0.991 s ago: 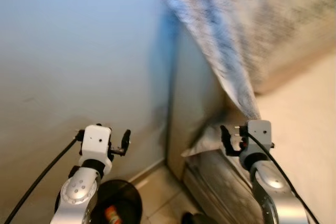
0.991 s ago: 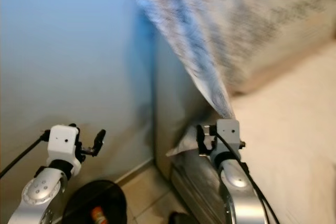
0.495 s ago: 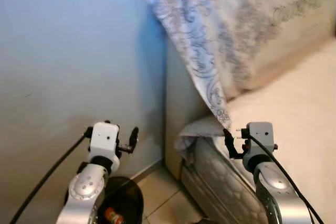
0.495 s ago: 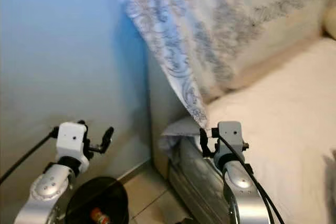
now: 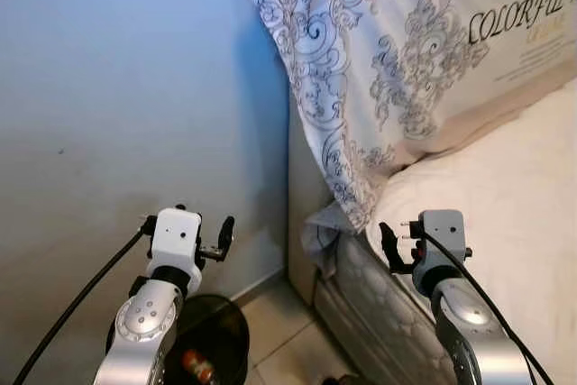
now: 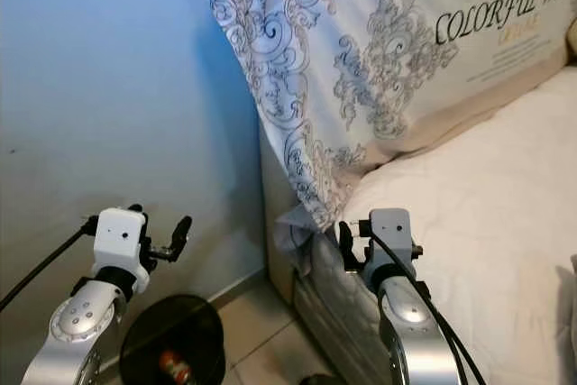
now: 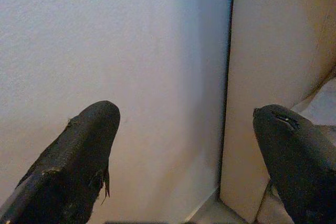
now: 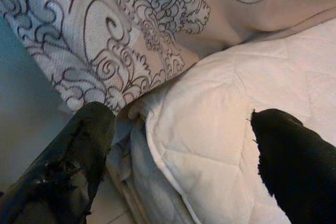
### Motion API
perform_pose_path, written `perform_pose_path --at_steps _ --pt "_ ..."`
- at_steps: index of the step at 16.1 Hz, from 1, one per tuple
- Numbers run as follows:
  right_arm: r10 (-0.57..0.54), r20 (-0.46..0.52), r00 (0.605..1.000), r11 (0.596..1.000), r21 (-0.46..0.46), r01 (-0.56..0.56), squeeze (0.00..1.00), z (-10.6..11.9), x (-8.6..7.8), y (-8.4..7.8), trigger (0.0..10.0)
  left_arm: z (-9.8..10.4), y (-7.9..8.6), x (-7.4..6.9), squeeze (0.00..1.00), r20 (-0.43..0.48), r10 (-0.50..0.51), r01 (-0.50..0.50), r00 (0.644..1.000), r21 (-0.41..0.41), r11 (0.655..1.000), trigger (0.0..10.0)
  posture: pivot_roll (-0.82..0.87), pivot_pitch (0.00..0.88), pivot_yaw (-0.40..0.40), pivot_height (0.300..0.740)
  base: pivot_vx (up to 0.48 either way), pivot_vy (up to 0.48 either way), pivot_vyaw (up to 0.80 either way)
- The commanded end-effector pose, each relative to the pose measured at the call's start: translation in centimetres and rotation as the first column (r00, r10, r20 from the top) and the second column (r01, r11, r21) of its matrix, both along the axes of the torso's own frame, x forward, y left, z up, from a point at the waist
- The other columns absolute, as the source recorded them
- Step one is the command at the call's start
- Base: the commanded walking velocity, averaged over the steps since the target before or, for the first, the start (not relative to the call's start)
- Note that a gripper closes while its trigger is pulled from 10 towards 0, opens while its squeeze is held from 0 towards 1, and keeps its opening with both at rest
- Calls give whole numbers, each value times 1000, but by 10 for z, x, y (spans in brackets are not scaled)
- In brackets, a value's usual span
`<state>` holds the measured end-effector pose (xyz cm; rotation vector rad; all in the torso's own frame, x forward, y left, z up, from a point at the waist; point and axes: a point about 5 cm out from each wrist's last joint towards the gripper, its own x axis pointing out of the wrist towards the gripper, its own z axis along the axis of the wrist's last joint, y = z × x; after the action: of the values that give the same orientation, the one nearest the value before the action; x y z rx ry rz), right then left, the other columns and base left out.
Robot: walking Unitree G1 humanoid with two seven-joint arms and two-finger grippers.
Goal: Clean up the room
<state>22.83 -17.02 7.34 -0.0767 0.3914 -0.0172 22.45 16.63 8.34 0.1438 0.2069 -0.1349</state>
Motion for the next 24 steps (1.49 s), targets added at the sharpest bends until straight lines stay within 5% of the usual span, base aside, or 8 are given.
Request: perform_pose_path --at_steps 1,12,16,24 --pt "-7 -4 1000 1000 -5 7 1000 0 2 -1 10000 -1 1 1 0 -2 -6 6 1000 11 1000 10000 -26 0 28 740 -255 0 0" --pt "-13 14 1000 1000 -26 13 1000 4 7 -1 10000 1 1 3 0 4 -10 10 1000 15 1000 10000 -21 0 21 740 -273 0 0" --pt "-54 114 992 997 -47 59 1000 21 18 -5 10000 5 -2 13 0 38 10 -10 999 7 1000 10000 -15 0 4 740 0 0 -705" --pt "-106 167 980 993 -39 114 1000 31 30 -8 10000 15 -6 29 0 92 11 -7 996 -51 999 10000 -15 0 -18 740 67 0 -723"
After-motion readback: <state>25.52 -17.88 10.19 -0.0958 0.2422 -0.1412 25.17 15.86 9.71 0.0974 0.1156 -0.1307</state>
